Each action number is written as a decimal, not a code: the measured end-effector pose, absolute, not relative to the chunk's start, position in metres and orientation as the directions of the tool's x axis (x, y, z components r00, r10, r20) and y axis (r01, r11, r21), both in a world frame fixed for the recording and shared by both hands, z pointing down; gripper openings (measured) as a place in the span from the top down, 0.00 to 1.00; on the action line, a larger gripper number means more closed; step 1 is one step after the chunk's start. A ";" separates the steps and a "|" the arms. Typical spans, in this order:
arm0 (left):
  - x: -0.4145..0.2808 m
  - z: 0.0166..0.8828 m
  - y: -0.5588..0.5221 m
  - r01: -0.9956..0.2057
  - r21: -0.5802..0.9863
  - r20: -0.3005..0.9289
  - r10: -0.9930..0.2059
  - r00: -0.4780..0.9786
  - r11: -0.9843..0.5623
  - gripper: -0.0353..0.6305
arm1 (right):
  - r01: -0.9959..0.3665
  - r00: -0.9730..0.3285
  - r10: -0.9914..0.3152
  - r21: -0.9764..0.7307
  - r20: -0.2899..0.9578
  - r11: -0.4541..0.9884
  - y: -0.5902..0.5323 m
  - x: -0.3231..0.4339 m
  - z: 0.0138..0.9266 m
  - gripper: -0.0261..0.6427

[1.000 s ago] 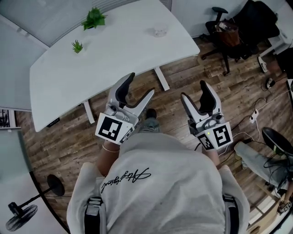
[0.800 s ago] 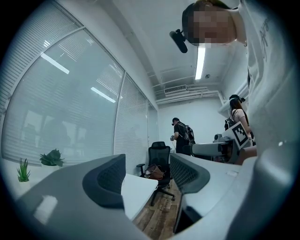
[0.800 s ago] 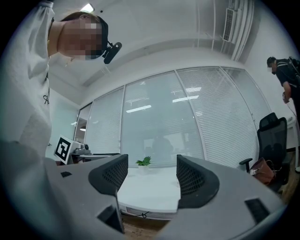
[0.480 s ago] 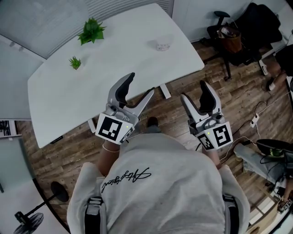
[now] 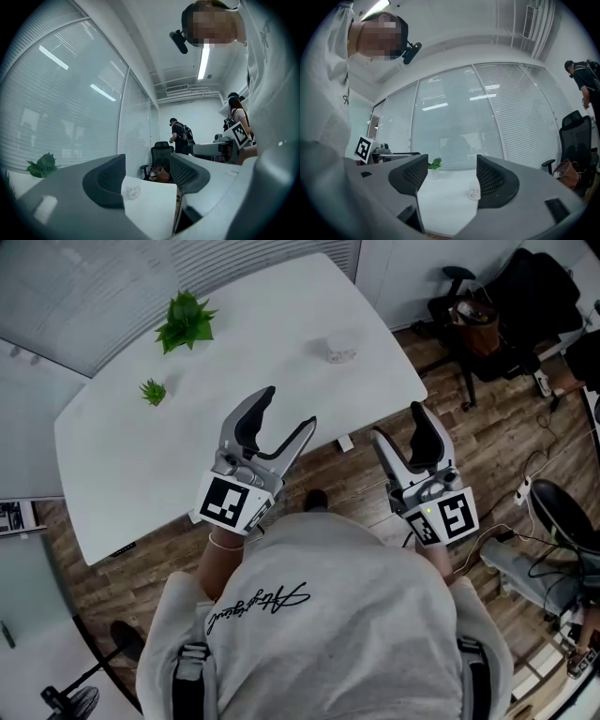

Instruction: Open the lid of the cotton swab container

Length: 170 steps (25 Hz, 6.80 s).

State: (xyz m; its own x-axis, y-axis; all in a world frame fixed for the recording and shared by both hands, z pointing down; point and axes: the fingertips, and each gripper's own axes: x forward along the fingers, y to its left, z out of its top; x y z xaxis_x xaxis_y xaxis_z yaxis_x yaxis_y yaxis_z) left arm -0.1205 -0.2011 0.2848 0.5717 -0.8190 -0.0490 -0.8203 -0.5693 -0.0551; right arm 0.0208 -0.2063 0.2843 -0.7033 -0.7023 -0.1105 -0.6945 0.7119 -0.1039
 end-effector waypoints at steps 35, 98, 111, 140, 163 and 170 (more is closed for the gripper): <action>-0.079 0.339 -0.297 -0.847 -0.056 0.093 -0.848 0.522 -0.528 0.48 | -0.606 -0.785 -0.614 -0.104 -0.082 0.789 -0.301 0.053 0.287 0.51; -0.050 0.486 -0.427 -0.761 -0.011 0.475 -0.673 0.566 -0.648 0.50 | -0.693 -0.712 -0.702 -0.162 0.004 0.703 -0.326 0.103 0.310 0.53; -0.051 0.488 -0.430 -0.766 -0.023 0.487 -0.676 0.552 -0.642 0.56 | -0.682 -0.718 -0.696 -0.181 -0.014 0.708 -0.324 0.097 0.305 0.53; -0.058 0.428 -0.334 -0.601 -0.088 0.458 -0.568 0.684 -0.794 0.57 | -0.576 -0.811 -0.582 -0.092 -0.054 0.812 -0.274 0.044 0.286 0.55; -0.084 0.379 -0.240 -0.456 -0.098 0.460 -0.447 0.767 -0.884 0.57 | -0.113 -0.991 -0.122 0.130 0.062 0.985 -0.209 -0.084 0.286 0.55; -0.085 0.356 -0.217 -0.414 -0.127 0.453 -0.424 0.784 -0.901 0.56 | -0.042 -0.993 -0.059 0.168 0.098 0.985 -0.198 -0.104 0.291 0.55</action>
State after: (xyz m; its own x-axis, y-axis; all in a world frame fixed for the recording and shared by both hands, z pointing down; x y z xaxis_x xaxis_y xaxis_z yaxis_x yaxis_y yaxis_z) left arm -0.0854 -0.2170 0.3560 0.7841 -0.4240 0.4531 -0.4139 -0.9014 -0.1272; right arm -0.1041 -0.1980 0.2906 -0.9935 -0.0591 0.0977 -0.0421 0.9848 0.1682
